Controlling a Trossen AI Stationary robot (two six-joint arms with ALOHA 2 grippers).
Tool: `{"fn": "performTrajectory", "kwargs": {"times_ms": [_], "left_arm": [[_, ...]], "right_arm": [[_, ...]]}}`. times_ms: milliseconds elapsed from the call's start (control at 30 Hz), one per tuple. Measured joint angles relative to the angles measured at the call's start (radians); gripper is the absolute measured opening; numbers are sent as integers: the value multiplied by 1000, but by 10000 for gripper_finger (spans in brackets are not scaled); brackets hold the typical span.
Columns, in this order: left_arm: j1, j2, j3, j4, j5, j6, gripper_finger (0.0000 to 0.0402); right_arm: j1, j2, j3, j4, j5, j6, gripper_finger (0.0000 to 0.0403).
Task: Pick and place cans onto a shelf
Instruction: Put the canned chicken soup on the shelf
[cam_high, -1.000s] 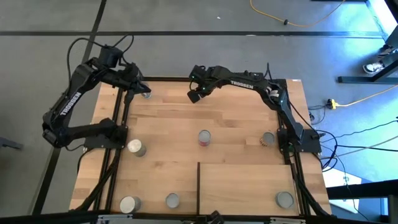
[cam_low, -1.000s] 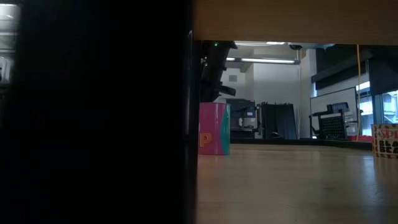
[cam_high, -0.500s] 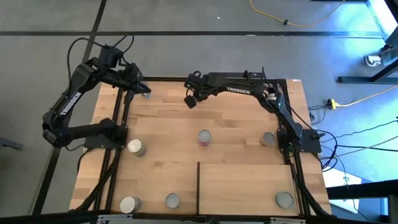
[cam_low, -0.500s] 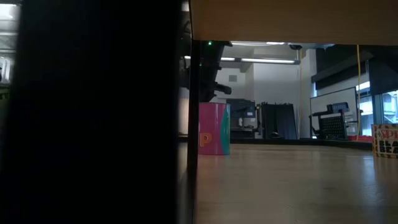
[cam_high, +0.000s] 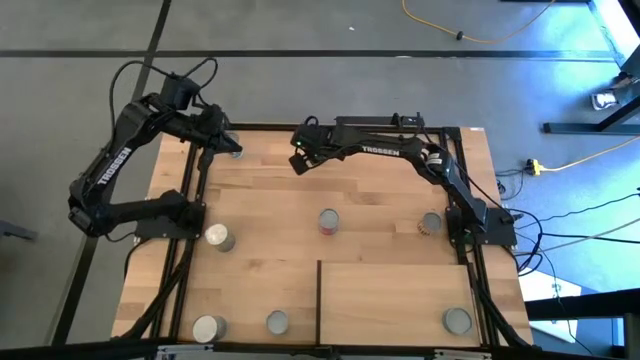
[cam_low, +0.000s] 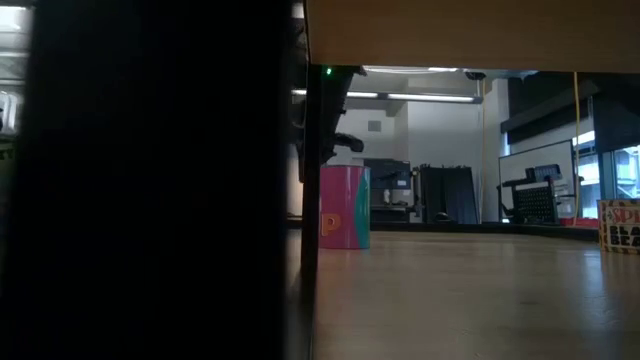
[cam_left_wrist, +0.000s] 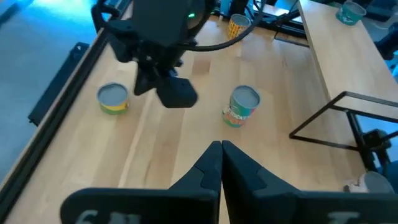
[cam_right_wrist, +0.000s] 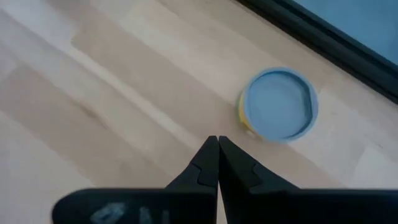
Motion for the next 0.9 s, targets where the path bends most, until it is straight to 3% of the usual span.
{"fn": "performTrajectory", "kwargs": {"times_ms": [233, 433, 533, 700, 900], "left_arm": [[-4, 1, 0, -59, -7, 53, 0], [-4, 1, 0, -128, -36, 106, 0], [-4, 1, 0, -128, -50, 107, 0], [-5, 0, 0, -128, -53, 116, 0], [-5, 0, 0, -128, -53, 124, 0]], "right_arm": [[41, 32, -2, 6, -86, -81, 5], [91, -39, 6, 0, -134, -233, 5], [110, -76, 6, -19, -228, -289, 7], [125, -127, 6, -103, -303, -315, 27], [131, -152, 6, -343, -448, -418, 77]]}}
